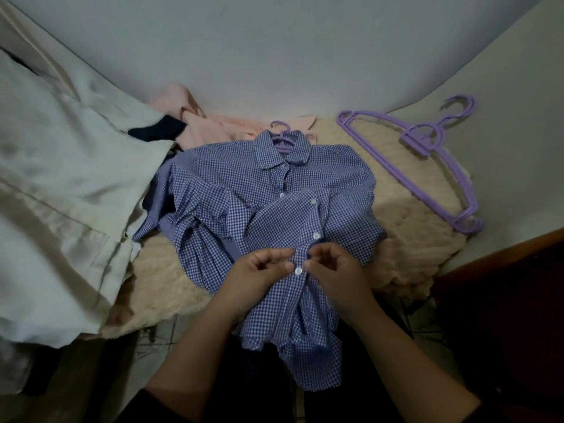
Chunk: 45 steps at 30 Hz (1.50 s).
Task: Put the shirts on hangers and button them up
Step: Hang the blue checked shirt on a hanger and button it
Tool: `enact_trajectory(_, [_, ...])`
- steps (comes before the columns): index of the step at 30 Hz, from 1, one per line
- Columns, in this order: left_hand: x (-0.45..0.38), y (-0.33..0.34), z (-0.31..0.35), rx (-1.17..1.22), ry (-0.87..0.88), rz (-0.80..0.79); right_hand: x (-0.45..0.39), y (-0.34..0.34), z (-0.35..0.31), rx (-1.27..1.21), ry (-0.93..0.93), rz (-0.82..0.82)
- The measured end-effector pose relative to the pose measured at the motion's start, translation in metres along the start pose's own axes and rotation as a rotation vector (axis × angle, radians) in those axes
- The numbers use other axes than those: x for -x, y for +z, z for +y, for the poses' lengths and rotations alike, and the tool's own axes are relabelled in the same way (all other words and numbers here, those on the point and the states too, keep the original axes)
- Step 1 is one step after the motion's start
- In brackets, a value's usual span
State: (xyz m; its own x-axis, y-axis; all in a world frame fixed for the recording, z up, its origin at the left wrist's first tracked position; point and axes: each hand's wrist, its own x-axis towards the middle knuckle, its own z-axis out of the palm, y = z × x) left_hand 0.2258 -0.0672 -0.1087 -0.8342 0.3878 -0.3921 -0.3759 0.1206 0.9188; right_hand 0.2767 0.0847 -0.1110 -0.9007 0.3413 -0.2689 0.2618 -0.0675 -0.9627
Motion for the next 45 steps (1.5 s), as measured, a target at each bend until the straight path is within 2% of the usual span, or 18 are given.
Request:
enact_trajectory(5, [-0.024, 0.004, 0.034, 0.014, 0.064, -0.002, -0.029, -0.003, -0.025, -0.014, -0.051, 0.033])
enact_trajectory(15, [-0.129, -0.001, 0.107, -0.005, 0.201, 0.199, -0.156, 0.001, -0.084, 0.050, -0.037, 0.076])
enact_trajectory(18, [-0.166, -0.009, 0.122, -0.104, 0.239, 0.294, -0.195, 0.006, -0.090, 0.084, 0.012, 0.098])
enact_trajectory(21, [-0.200, -0.016, 0.132, -0.306, 0.285, 0.356, -0.229, 0.011, -0.089, 0.153, 0.051, 0.120])
enact_trajectory(23, [-0.219, -0.022, 0.133, -0.501, 0.303, 0.376, -0.247, 0.016, -0.085, 0.296, -0.037, 0.137])
enact_trajectory(26, [-0.243, -0.034, 0.123, -0.838, 0.302, 0.447, -0.262, 0.023, -0.077, 0.728, -0.347, 0.144])
enact_trajectory(28, [-0.250, -0.040, 0.118, -0.924, 0.278, 0.448, -0.269, 0.027, -0.073, 0.905, -0.564, 0.126])
enact_trajectory(29, [-0.252, -0.041, 0.116, -0.923, 0.271, 0.433, -0.272, 0.028, -0.072, 0.954, -0.614, 0.098])
enact_trajectory(31, [-0.255, -0.044, 0.115, -0.904, 0.273, 0.415, -0.278, 0.032, -0.075, 1.068, -0.558, -0.009])
enact_trajectory(34, [-0.256, -0.046, 0.118, -0.838, 0.293, 0.407, -0.288, 0.032, -0.081, 1.257, -0.331, -0.112])
enact_trajectory(37, [-0.248, -0.045, 0.125, -0.833, 0.373, 0.391, -0.286, 0.030, -0.087, 1.251, -0.341, -0.068])
enact_trajectory(41, [-0.227, -0.040, 0.150, -0.885, 0.561, 0.335, -0.273, 0.025, -0.111, 1.047, -0.422, 0.020])
enact_trajectory(45, [-0.199, -0.033, 0.194, -1.031, 0.757, 0.263, -0.245, 0.021, -0.155, 0.920, -0.601, 0.118])
